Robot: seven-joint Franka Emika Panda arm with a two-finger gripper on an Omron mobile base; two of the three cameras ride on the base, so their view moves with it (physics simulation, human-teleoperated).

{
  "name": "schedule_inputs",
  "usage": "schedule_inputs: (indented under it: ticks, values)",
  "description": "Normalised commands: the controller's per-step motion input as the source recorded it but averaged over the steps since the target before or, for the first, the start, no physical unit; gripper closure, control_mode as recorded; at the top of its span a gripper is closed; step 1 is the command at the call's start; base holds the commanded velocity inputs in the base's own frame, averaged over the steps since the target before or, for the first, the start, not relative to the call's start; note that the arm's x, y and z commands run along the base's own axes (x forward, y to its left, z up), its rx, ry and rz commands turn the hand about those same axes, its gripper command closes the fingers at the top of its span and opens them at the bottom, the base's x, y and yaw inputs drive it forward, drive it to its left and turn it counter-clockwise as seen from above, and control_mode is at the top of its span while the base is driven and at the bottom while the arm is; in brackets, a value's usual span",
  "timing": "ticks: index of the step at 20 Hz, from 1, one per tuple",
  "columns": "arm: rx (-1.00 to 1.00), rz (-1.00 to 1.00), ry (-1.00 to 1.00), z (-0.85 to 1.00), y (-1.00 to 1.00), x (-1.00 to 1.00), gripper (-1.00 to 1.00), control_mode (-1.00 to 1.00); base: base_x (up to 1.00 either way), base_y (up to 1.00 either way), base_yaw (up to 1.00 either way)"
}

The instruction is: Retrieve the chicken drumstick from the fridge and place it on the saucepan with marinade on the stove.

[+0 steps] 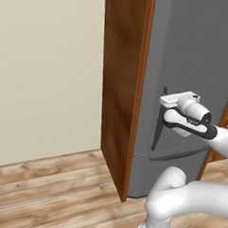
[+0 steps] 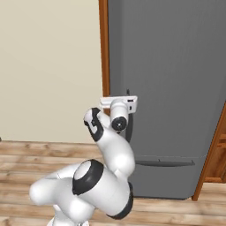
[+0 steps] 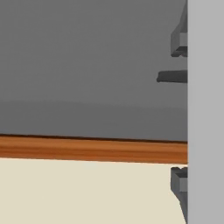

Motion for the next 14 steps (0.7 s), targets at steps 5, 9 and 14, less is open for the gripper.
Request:
schedule_inputs:
  ticks: [5,9,14]
  values:
    - [0.00,0.00,0.00,0.00,-0.09,0.26,-1.00,-1.00,0.00,0.00,0.00]
    - [0.00,0.00,0.00,0.00,-0.09,0.27,-1.00,-1.00,0.00,0.00,0.00]
    - [0.00,0.00,0.00,0.00,-0.06,0.20,-1.00,-1.00,0.00,0.00,0.00]
